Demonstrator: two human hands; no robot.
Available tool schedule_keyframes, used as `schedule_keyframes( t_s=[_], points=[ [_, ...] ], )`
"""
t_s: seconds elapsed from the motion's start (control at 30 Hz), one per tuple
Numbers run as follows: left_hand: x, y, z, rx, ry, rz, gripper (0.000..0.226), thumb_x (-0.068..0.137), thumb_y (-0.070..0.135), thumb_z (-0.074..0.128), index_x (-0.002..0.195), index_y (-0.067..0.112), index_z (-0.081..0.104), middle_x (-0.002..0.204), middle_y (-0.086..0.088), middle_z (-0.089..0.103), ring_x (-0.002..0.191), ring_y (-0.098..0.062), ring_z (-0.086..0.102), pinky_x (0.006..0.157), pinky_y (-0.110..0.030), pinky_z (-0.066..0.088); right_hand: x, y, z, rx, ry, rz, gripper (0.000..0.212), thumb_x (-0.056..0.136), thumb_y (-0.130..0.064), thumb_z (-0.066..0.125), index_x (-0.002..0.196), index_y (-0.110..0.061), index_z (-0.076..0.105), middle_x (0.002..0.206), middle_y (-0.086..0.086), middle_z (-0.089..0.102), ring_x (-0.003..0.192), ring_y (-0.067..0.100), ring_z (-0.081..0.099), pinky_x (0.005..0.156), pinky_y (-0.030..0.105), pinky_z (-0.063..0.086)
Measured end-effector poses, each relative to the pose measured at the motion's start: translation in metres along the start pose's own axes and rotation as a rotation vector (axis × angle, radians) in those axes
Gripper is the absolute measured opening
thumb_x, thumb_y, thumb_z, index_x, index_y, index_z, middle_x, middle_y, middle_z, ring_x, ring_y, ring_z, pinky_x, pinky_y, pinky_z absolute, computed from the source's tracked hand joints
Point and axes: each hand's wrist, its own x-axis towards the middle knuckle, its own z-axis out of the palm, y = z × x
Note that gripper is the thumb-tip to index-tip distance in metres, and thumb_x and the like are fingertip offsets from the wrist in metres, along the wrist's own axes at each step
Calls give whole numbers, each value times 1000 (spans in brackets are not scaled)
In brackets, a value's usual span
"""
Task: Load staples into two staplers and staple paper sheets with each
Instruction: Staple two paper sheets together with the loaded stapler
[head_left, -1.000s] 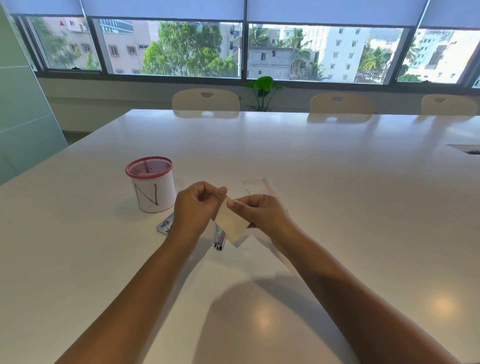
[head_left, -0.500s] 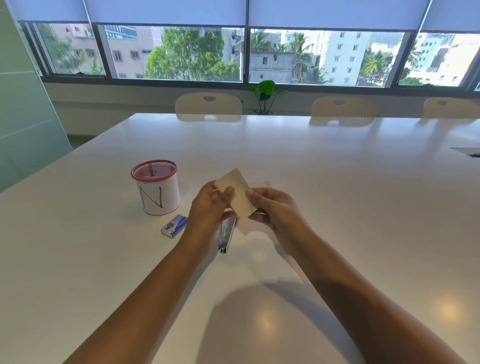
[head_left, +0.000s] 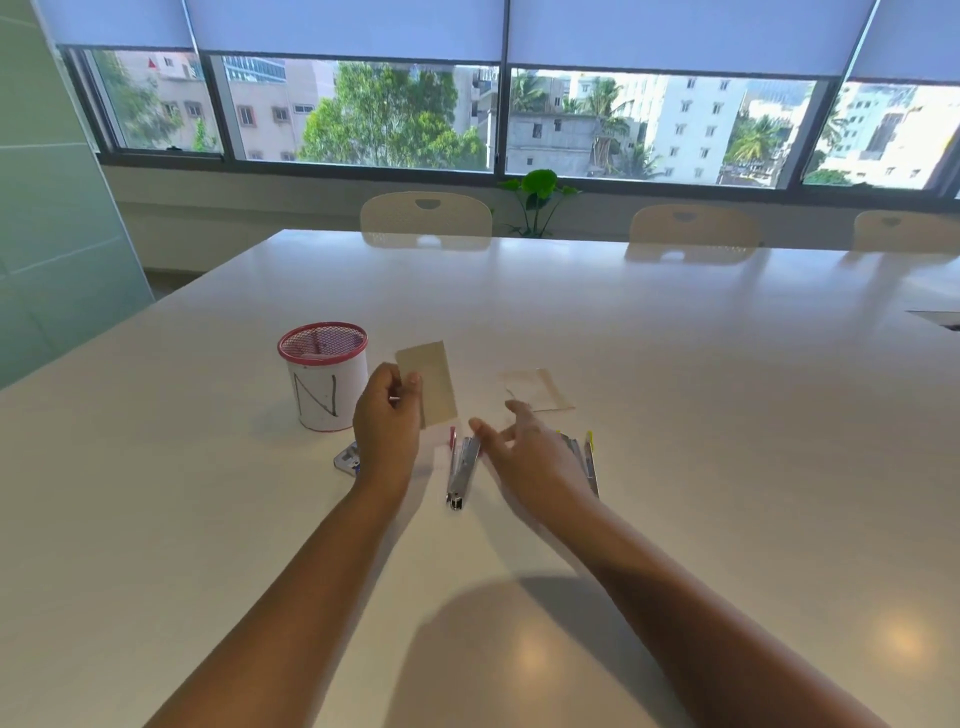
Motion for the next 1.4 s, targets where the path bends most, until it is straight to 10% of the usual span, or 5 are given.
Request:
schedule_keyframes(
  t_s=[0.17, 0.47, 0.67, 0.93, 1.4],
  points=[
    [4, -8, 1, 82, 7, -88, 20, 96, 24, 42, 83, 8, 45, 68, 2, 45, 66, -13, 46, 61, -23, 46, -9, -15, 27, -306, -40, -25, 91, 85, -63, 44, 148, -12, 2, 144, 11, 39, 132, 28, 35, 105, 41, 33],
    [2, -8, 2, 151, -83, -121, 17, 94, 24, 46, 86, 9, 49, 82, -3, 53, 80, -23, 52, 65, -33, 51, 2, -4, -1, -191, 6, -11, 48, 82, -24, 56, 126, -9, 46, 107, 12, 65, 87, 27, 55, 65, 26, 34],
    [1, -2, 1, -102, -106, -325, 10, 95, 23, 44, 97, 13, 46, 99, -2, 51, 74, -13, 51, 55, -19, 51, 11, 4, -13, 852, -194, 259, 3, 87, -13, 60, 86, -10, 60, 76, 6, 63, 72, 14, 65, 67, 28, 55],
    [3, 1, -3, -255, -155, -392, 14, 94, 23, 45, 106, 18, 42, 108, -6, 47, 92, -24, 51, 64, -27, 50, 16, 7, -13, 1112, -235, 215, 12, 93, -27, 55, 94, -15, 55, 79, 5, 62, 59, 12, 64, 55, 27, 52],
    [5, -4, -6, 112, -536, 50, 27, 97, 26, 36, 116, 11, 47, 91, -4, 59, 72, -16, 60, 49, -14, 48, 9, 5, -15, 725, -415, 109, 43, 87, -58, 44, 104, -22, 59, 90, 2, 60, 67, 12, 53, 53, 20, 41]
  ],
)
